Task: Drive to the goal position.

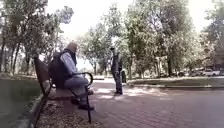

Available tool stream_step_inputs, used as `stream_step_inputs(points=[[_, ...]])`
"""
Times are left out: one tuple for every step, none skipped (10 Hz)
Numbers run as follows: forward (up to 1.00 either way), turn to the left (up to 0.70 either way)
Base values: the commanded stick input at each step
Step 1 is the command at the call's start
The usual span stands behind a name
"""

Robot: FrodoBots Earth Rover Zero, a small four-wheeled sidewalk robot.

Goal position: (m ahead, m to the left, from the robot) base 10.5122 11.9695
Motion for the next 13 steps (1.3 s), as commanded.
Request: stream_step_inputs(points=[[0.0, -0.7], [0.0, -0.7], [0.0, -0.7], [0.0, -0.23], [0.0, -0.07], [0.0, 0.0], [0.15, 0.0], [0.47, 0.0], [0.7, 0.0], [0.7, 0.0], [0.7, 0.0], [0.7, 0.0], [0.7, 0.0]])
